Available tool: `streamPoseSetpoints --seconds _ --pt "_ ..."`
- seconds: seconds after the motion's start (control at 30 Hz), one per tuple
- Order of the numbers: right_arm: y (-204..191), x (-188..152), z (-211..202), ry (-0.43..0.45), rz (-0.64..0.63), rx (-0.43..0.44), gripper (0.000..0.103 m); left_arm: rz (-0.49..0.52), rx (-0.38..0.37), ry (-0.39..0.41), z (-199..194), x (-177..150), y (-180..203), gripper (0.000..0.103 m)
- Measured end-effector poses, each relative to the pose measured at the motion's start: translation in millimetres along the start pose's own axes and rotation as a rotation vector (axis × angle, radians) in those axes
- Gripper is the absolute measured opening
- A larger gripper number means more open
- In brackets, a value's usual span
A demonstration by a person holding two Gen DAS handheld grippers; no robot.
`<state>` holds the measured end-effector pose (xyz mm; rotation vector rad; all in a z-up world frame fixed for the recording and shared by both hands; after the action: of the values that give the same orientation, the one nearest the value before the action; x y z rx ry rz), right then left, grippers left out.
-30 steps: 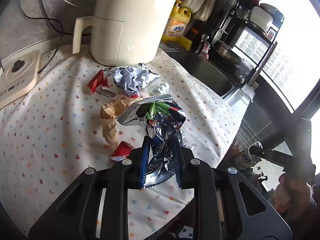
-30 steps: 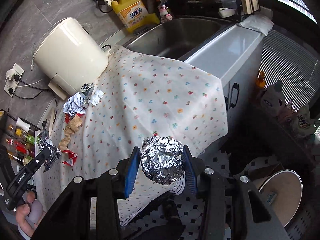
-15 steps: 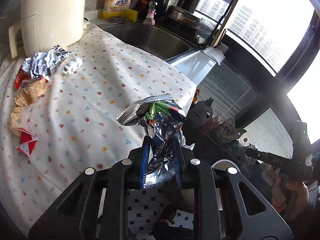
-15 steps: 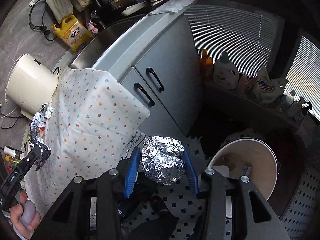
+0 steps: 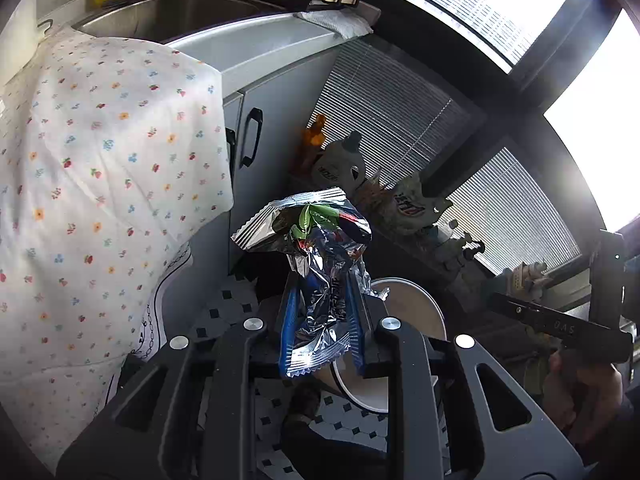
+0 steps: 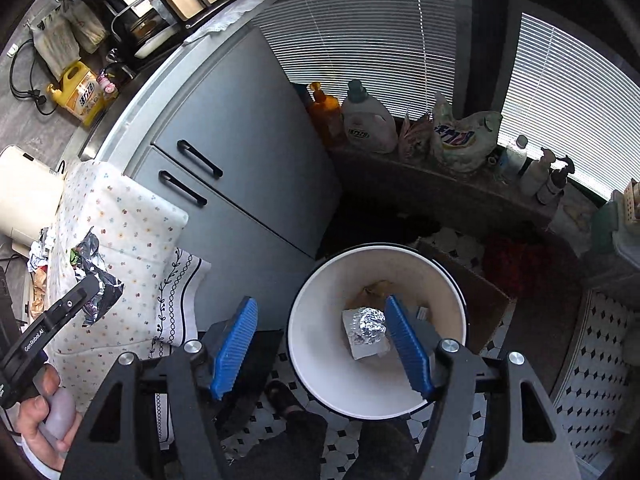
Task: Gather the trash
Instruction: 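Carry the snack bag and foil ball toward the white bucket, then open both grippers over the white bucket to drop the snack bag and foil ball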
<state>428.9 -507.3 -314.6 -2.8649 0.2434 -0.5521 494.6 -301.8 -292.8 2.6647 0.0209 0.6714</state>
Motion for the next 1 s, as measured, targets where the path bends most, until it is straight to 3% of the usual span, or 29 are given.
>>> streamPoseSetpoints --seconds 0.27,0.63,0.8,1.0 --pt "70.7 -0.4 -6.5 0.003 0.064 -0.016 0.066 0.06 -0.034 -0.088 40.3 -28.8 64.4 0.023" --pt "129.4 -18.1 -20.2 0.016 0.151 -0.019 0.066 0.192 -0.069 -0.253 85.0 -69.0 132.7 0.026" --pt "139.0 -27.7 -21.7 0.015 0.172 -0.024 0.066 0.217 -0.103 -0.312 93.1 -84.7 147.0 0.061" --pt "133.1 -29.0 -19.2 0.013 0.161 -0.018 0.066 0.2 -0.121 -0.3 85.4 -82.0 143.6 0.077"
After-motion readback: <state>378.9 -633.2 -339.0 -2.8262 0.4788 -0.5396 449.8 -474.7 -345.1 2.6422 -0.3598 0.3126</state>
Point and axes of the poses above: each gripper's, at about its wrist camera, not at the fingertips, and z roughly the way its jaws point, y to its right, x to its top, the point moved 10 cm from there along z, roughly the way its jaws point, and after that the axes turned 4 degrees about -z, right-handed, at the moved point
